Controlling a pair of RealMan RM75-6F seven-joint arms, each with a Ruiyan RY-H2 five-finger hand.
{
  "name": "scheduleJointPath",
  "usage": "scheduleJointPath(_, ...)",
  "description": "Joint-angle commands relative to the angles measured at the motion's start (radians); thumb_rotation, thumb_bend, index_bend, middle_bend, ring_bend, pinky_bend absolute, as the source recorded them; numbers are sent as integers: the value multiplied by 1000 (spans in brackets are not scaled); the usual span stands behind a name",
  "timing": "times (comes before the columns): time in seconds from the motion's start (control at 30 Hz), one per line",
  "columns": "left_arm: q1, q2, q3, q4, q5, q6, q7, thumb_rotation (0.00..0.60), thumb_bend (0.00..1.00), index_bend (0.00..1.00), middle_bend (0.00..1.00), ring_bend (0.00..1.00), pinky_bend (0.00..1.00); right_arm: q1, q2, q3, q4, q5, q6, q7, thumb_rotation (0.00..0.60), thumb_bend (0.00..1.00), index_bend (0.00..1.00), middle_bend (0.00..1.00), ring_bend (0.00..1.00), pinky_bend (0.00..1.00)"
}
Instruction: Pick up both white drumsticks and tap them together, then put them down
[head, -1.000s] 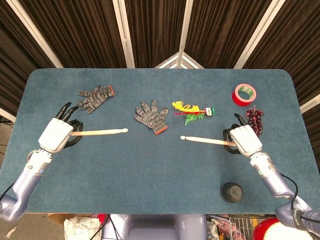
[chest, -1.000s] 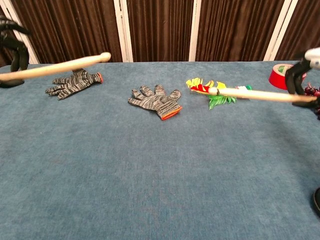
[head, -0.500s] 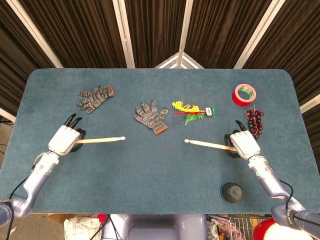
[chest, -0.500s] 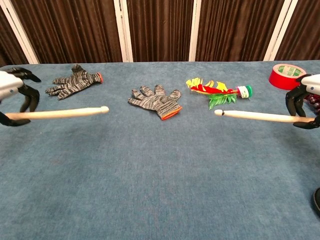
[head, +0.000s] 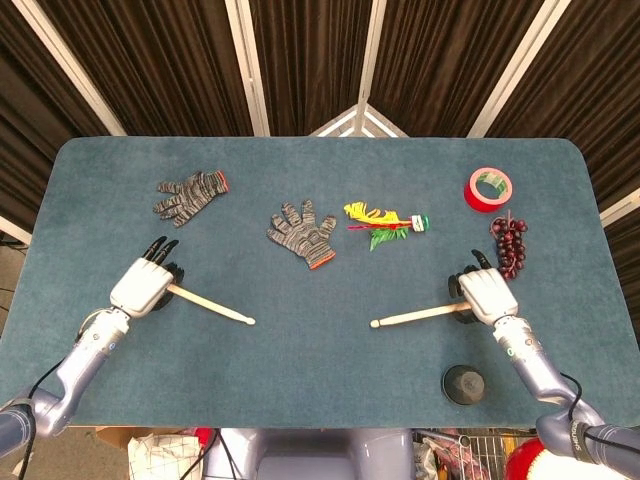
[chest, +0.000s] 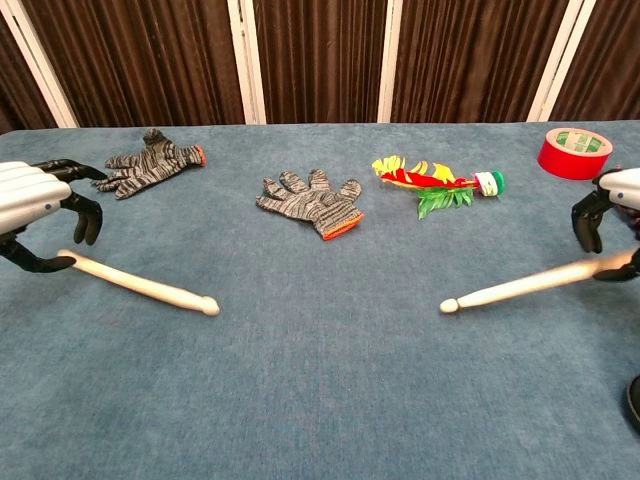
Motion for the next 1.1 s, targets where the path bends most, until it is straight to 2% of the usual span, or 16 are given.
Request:
scheduleJointPath(0.03, 6, 11, -5, -13, -8, 1, -6, 600, 451, 432, 415, 45, 0, 4, 28, 6, -56, 57, -44, -74, 600, 125, 300, 370, 233, 0)
scheduleJointPath(0.07, 8, 16, -7, -19, -10, 0, -8, 600, 448, 419, 395, 37, 0, 5, 35, 8, -73, 75, -54, -94, 600, 111, 240, 332, 212, 0)
scheduleJointPath(0.17, 15, 33, -11, -43, -18, 2, -12, 600, 443, 371, 338, 7, 0, 7, 53, 19, -115, 123, -68, -138, 600, 99, 152, 257, 176, 0)
scheduleJointPath(0.33, 53, 102, -27, -175, -29, 71, -24, 600, 442, 312, 245, 0, 0, -7, 128, 50, -249, 168, -41, -136, 600, 96, 128, 227, 162, 0)
scheduleJointPath(0.43, 119, 168, -55, -322, -44, 201, -20, 600, 441, 299, 223, 0, 0, -51, 194, 71, -372, 126, 74, -115, 600, 94, 128, 227, 163, 0)
scheduleJointPath(0.53, 194, 231, -68, -453, -79, 308, 37, 600, 435, 295, 196, 0, 0, -109, 232, 77, -465, 70, 206, -97, 600, 93, 137, 227, 162, 0)
scheduleJointPath(0.67, 299, 317, -59, -643, -160, 407, 174, 600, 429, 290, 161, 0, 0, -208, 293, 47, -571, 3, 357, -73, 600, 93, 146, 227, 162, 0)
scheduleJointPath(0.73, 334, 357, -39, -706, -185, 426, 249, 600, 427, 287, 136, 0, 0, -251, 315, 28, -590, -31, 417, -78, 600, 93, 146, 217, 157, 0)
scheduleJointPath(0.83, 373, 396, -15, -757, -204, 443, 291, 600, 422, 258, 92, 0, 0, -307, 332, -5, -593, -66, 486, -112, 600, 93, 147, 151, 102, 0)
scheduleJointPath(0.97, 417, 426, 3, -781, -201, 462, 247, 600, 409, 216, 72, 0, 0, -376, 345, -50, -587, -100, 551, -128, 600, 93, 146, 99, 46, 0)
scheduleJointPath(1.1, 455, 416, 9, -735, -186, 484, 180, 600, 303, 178, 56, 0, 0, -418, 353, -70, -550, -104, 573, -109, 600, 94, 146, 99, 23, 0)
